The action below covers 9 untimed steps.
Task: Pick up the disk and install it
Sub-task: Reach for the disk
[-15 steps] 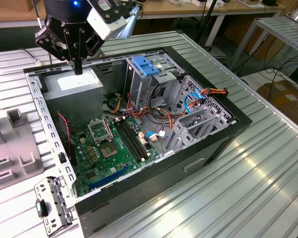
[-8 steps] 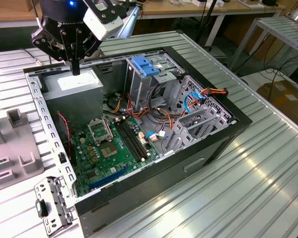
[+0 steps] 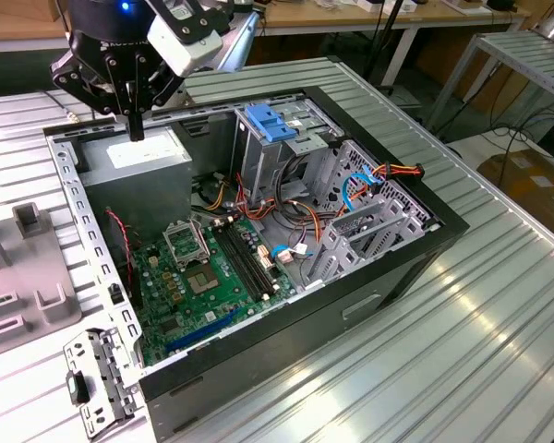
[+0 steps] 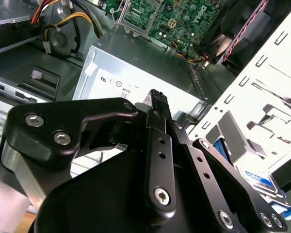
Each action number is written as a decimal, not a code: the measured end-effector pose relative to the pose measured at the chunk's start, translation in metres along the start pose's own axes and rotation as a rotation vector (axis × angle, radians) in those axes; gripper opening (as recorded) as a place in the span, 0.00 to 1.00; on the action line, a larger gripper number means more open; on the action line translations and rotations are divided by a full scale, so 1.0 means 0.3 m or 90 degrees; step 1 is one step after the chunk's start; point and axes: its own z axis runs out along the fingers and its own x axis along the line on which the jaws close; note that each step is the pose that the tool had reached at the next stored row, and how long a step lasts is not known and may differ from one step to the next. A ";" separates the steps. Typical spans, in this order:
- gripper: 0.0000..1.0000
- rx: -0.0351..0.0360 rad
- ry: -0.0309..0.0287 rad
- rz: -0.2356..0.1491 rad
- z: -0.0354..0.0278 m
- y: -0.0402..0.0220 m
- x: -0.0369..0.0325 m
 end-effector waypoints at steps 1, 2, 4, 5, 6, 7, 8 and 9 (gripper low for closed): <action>0.11 0.0000 -0.0001 0.000 0.000 0.000 0.001; 0.11 -0.0001 -0.0007 0.000 0.000 -0.001 0.007; 0.11 -0.0001 -0.0014 0.000 -0.001 -0.001 0.014; 0.11 -0.0001 -0.0016 0.000 -0.001 -0.001 0.015; 0.11 -0.0001 -0.0018 0.000 -0.001 -0.001 0.017; 0.11 -0.0002 -0.0021 0.000 -0.001 -0.001 0.019; 0.11 -0.0002 -0.0023 0.000 -0.001 -0.002 0.021; 0.11 -0.0002 -0.0026 0.000 -0.001 -0.002 0.024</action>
